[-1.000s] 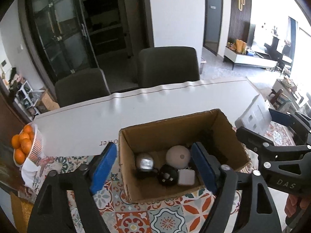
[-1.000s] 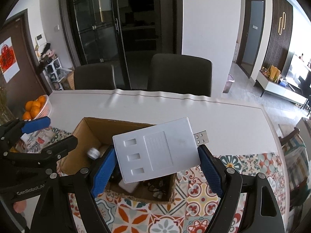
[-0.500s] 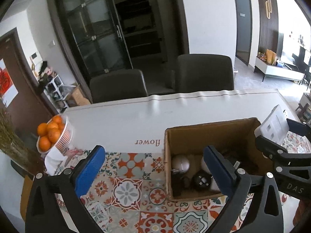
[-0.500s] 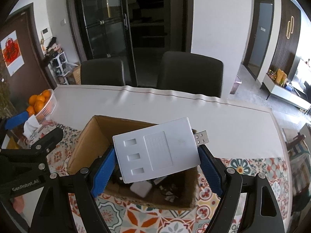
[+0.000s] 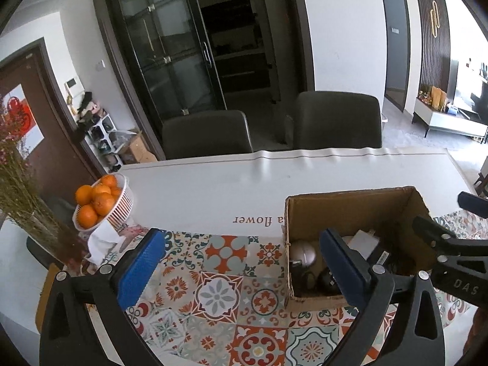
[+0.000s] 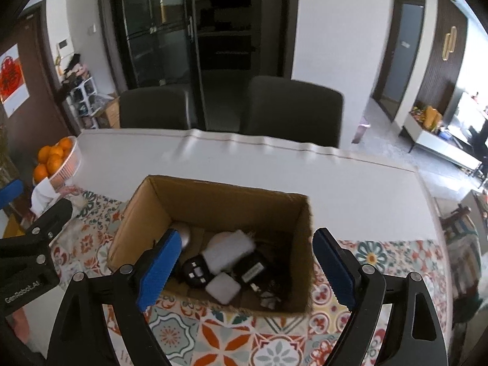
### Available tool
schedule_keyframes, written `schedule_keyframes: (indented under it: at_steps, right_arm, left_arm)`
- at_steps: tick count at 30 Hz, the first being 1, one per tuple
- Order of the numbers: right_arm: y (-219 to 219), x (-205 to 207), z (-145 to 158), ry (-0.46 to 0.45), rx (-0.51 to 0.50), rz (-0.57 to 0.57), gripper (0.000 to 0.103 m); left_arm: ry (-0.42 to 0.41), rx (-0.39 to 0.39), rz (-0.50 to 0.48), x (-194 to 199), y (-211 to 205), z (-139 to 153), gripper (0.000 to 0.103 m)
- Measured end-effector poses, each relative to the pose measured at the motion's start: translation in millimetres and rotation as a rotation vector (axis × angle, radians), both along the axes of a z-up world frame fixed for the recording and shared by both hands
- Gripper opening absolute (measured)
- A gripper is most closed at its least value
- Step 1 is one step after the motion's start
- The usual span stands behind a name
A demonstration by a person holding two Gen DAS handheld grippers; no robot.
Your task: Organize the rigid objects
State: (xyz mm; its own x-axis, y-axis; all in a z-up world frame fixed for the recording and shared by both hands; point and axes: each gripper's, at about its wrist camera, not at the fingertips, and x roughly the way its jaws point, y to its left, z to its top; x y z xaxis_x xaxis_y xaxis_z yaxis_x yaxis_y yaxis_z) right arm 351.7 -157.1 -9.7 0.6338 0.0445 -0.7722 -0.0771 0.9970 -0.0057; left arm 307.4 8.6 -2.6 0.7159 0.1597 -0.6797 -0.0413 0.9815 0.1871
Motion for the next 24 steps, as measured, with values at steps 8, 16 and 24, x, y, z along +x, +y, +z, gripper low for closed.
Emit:
schedule_keyframes:
  at_steps: [8, 16, 24]
  right_arm:
    - [-10.6, -57.7, 35.4, -0.091, -0.021, -0.049, 0.090]
    - [-16.5, -122.5, 65.4, -0.207, -0.074, -0.093, 0.095]
    - [-28.3, -163.4, 79.5, -0.242, -0.028, -0.108, 0.095]
  left_arm:
    - [-0.060, -0.041, -0.037, -45.1, -6.6, 22.0, 0.103]
    - [-0.113, -0.060, -0.071, -94.4, -14.7, 40.5, 0.103]
    - [-0.172, -0.070, -0.093, -134.8, -21.9, 57.1, 0.103]
